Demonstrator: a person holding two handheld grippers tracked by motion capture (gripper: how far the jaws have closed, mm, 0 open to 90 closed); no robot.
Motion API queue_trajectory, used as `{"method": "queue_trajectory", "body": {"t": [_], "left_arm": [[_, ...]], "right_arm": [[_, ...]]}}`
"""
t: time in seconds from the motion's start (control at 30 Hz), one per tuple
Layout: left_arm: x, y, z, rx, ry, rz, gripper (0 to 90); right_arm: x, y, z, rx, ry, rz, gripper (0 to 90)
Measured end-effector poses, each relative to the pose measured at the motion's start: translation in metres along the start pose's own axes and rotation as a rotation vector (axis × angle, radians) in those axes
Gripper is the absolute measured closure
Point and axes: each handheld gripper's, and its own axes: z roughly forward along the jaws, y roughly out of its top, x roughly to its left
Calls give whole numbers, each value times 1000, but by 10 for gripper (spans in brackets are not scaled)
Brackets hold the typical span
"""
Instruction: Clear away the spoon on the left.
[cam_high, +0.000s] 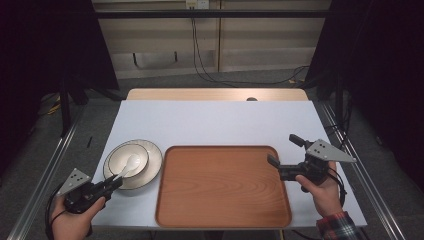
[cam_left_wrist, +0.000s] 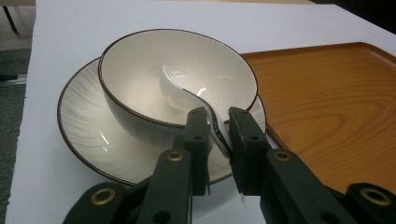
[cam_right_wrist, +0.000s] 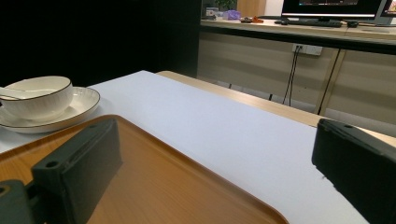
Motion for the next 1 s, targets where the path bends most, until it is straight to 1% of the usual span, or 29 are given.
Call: {"method": "queue_trajectory", "body": {"t": [0.07,0.13,0.2,0.27,0.33,0.43,0.5,0.53,0.6,0.63,0.7,0.77,0.83,0.87,0.9,1.0], "left_arm": [[0,1,0,6,2,4,794],[0,1,0,3,-3,3,842],[-1,2,0,9,-6,0,846],[-2,3,0,12,3,6,848],[-2,4,-1,6,5,2,850],[-2,7,-2,2,15,17,852],[-2,10,-2,-2,15,18,852],[-2,11,-1,-8,16,16,852],[-2,14,-1,-22,2,2,852],[-2,14,-1,-22,2,2,852],[-1,18,1,-41,4,-3,852],[0,21,1,-47,-1,0,852],[0,23,2,-55,7,-3,853],[1,25,3,-69,-2,-19,853],[1,25,3,-69,-2,-19,853],[2,30,6,-98,-2,-30,852]], "right_arm": [[0,0,0,-2,0,1,10],[0,0,0,-2,4,2,9],[0,0,0,1,0,4,9],[1,0,0,-1,3,3,10],[1,0,0,0,1,-1,10],[0,0,0,-1,1,2,10],[0,0,0,-1,2,2,10],[0,0,0,-1,1,2,10],[0,0,0,0,7,1,10],[0,0,-1,1,6,-1,10],[-1,0,-1,0,4,-2,10],[-1,0,0,-1,0,0,9],[0,0,0,1,2,4,9],[0,0,1,1,1,1,9],[0,0,1,1,1,1,9],[0,0,1,-1,2,0,9]]}}
